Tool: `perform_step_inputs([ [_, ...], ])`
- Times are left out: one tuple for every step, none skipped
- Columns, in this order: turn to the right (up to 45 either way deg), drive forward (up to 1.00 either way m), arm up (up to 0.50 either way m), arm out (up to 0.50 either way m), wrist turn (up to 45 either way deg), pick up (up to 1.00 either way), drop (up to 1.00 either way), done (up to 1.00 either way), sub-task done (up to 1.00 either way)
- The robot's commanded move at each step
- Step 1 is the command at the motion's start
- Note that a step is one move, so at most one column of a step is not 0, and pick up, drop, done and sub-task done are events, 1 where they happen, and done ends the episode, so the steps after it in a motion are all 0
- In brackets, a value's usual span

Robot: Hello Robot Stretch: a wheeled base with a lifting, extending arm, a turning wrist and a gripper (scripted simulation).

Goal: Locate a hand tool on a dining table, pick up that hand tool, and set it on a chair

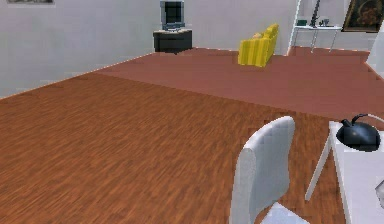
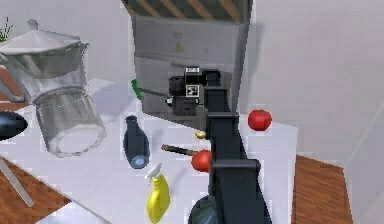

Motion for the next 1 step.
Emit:
perform_step_inputs([
  [0.0, 0.0, 0.0, 0.0, 39.0, 0.0, 0.0, 0.0, 0.0],
])
